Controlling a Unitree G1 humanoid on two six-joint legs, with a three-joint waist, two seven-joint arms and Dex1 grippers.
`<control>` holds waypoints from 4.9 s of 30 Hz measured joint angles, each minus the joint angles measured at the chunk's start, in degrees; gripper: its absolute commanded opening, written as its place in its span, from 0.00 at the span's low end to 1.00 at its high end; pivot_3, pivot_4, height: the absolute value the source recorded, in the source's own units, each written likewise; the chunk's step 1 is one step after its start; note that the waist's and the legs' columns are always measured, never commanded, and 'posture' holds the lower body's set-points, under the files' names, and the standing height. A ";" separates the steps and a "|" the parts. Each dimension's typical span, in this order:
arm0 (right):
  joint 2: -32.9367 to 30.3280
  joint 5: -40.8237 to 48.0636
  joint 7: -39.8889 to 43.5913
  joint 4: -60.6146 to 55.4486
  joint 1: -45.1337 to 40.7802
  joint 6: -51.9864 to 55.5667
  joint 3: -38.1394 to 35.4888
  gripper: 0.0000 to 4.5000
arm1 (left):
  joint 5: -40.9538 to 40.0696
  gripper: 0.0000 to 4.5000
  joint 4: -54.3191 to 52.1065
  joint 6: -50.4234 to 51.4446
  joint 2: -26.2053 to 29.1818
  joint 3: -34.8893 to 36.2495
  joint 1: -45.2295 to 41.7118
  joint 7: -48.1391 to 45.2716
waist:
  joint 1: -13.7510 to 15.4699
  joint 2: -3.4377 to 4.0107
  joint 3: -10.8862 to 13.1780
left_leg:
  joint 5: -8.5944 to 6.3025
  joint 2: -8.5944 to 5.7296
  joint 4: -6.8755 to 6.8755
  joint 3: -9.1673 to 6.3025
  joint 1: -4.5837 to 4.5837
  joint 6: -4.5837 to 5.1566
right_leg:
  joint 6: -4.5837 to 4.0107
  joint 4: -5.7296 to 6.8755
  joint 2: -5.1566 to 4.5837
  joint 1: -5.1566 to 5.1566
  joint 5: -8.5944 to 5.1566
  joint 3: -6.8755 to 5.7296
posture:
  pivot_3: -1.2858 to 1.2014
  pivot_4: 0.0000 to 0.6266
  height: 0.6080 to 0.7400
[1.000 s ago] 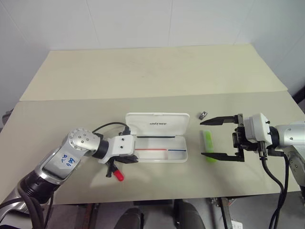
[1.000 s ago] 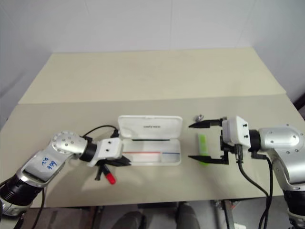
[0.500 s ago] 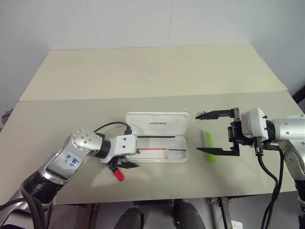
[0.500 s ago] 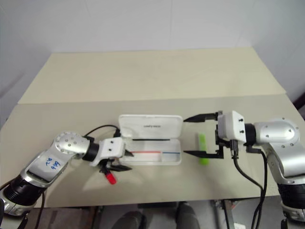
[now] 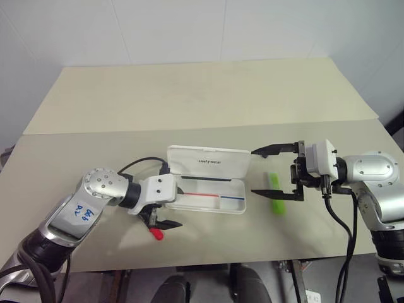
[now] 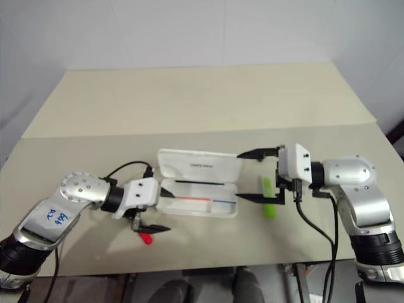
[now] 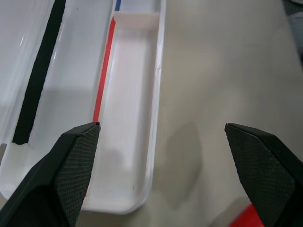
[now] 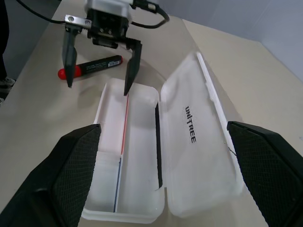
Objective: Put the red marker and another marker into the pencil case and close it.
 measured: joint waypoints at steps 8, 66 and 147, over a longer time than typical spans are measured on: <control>1.92 -1.11 0.95 3.79 -1.93 -2.09 1.46 1.00 | -3.26 0.99 -4.03 3.02 2.69 4.46 1.88 -0.05 | 0.00 -0.01 0.01 | 0.00 0.03 0.00 0.01 0.00 -0.01 | -0.01 0.00 0.03 -0.01 0.00 0.00 | 0.52 0.24 1.00; 6.87 -3.62 3.42 13.44 -8.00 -4.63 5.24 1.00 | -21.06 0.99 -14.26 0.65 18.53 39.74 29.28 -6.40 | -1.50 -0.04 0.02 | -0.19 0.48 -0.06 0.35 0.12 -0.13 | -0.37 0.07 0.27 -0.30 0.08 -0.12 | 0.52 0.24 1.00; 4.30 -1.63 -2.49 0.15 -0.68 1.78 3.26 1.00 | 9.16 0.12 43.10 -74.11 11.83 -20.74 -20.40 -22.20 | 0.07 -0.27 -0.04 | -0.21 0.63 0.86 1.62 0.12 0.37 | -0.36 0.03 0.35 -0.04 0.90 -0.13 | 0.52 0.24 1.00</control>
